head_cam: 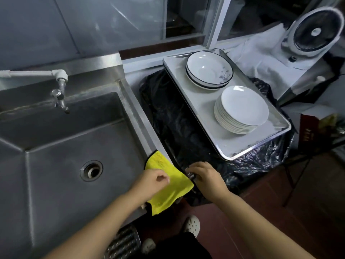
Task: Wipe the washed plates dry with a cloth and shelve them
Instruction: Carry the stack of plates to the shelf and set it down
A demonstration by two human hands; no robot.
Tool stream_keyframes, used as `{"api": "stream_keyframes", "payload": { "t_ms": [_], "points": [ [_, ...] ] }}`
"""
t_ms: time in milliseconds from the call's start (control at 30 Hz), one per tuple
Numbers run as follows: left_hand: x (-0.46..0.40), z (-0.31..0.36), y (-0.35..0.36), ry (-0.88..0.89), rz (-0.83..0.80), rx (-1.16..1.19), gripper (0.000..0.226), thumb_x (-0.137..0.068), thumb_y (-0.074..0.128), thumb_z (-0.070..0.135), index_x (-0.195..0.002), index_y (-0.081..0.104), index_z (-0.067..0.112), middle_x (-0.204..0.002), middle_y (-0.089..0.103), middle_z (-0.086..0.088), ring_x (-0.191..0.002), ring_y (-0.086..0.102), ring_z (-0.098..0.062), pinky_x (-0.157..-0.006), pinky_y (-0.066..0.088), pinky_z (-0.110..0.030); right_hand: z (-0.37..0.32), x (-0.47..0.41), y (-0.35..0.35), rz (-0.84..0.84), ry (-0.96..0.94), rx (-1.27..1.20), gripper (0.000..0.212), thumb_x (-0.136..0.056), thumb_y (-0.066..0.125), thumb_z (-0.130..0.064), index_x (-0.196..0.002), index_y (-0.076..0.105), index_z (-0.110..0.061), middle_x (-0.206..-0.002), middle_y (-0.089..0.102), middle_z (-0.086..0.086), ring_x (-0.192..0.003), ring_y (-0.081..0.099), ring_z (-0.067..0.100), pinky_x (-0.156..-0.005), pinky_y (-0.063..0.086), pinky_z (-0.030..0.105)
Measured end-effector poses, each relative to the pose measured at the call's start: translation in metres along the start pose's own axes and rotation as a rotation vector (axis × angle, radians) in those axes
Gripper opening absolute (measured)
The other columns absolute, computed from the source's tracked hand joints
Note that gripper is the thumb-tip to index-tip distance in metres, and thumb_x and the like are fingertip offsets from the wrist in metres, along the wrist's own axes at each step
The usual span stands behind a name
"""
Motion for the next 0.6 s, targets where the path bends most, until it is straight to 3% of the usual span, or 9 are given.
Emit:
{"api": "stream_keyframes", "payload": {
  "t_ms": [67, 167, 267, 400, 500, 600],
  "points": [
    [-0.017, 0.028, -0.003, 0.039, 0.067, 0.032, 0.022, -0.084, 0.066, 0.020, -0.070, 0.064, 0.037, -0.073, 0.065, 0.018, -0.071, 0.059, 0.005, -0.071, 0.048, -0.024, 0.009, -0.003, -0.033, 0.111, 0.073, -0.038, 0.047, -0.070, 0.048, 0.003, -0.101, 0.075, -0.018, -0.105, 0.068, -0.002, -0.097, 0.058, 0.015, -0.082, 0.048, 0.026],
    [-0.041, 0.079, -0.006, 0.099, 0.149, 0.042, 0.011, -0.086, 0.065, 0.027, -0.087, 0.066, 0.037, -0.079, 0.065, 0.018, -0.077, 0.059, 0.002, -0.073, 0.048, -0.024, 0.035, -0.009, -0.083, 0.230, 0.215, -0.151, 0.045, -0.078, 0.052, 0.011, -0.098, 0.075, -0.021, -0.100, 0.063, -0.011, -0.094, 0.056, 0.007, -0.081, 0.045, 0.018],
    [-0.068, 0.126, 0.001, 0.123, 0.181, 0.038, 0.015, -0.086, 0.063, 0.030, -0.100, 0.068, 0.033, -0.086, 0.066, 0.016, -0.081, 0.061, -0.002, -0.077, 0.050, -0.027, 0.071, -0.017, -0.130, 0.352, 0.369, -0.316, 0.051, -0.081, 0.051, 0.013, -0.090, 0.069, -0.034, -0.096, 0.064, -0.010, -0.087, 0.060, 0.004, -0.072, 0.040, 0.006],
    [-0.119, 0.174, 0.019, 0.101, 0.222, -0.003, 0.028, -0.084, 0.061, 0.029, -0.110, 0.067, 0.025, -0.098, 0.067, 0.011, -0.085, 0.062, -0.007, -0.082, 0.049, -0.026, 0.132, -0.036, -0.175, 0.489, 0.542, -0.515, 0.040, -0.088, 0.051, 0.005, -0.095, 0.068, -0.030, -0.104, 0.067, -0.007, -0.089, 0.059, 0.000, -0.071, 0.042, 0.009],
    [-0.165, 0.200, 0.037, 0.017, 0.215, 0.002, 0.025, -0.084, 0.059, 0.031, -0.108, 0.065, 0.026, -0.095, 0.062, 0.010, -0.093, 0.061, -0.013, -0.086, 0.048, -0.029, 0.193, -0.061, -0.196, 0.519, 0.631, -0.559, 0.038, -0.089, 0.049, 0.004, -0.111, 0.065, -0.023, -0.112, 0.062, -0.001, -0.077, 0.056, 0.006, -0.055, 0.041, 0.008],
    [-0.211, 0.218, 0.049, -0.077, 0.250, 0.000, 0.025, -0.085, 0.061, 0.038, -0.103, 0.062, 0.022, -0.097, 0.050, 0.006, -0.097, 0.059, -0.023, -0.086, 0.050, -0.037, 0.247, -0.094, -0.208, 0.434, 0.716, -0.526, 0.036, -0.092, 0.052, -0.003, -0.127, 0.055, -0.012, -0.128, 0.054, 0.005, -0.092, 0.053, 0.014, -0.072, 0.042, 0.021]
  ]
}}
Point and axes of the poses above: each hand's wrist, its own x-axis away from the middle knuckle, its own y-axis out of the palm, z = x × y, the point moved 4 cm from there along -x, towards the middle knuckle
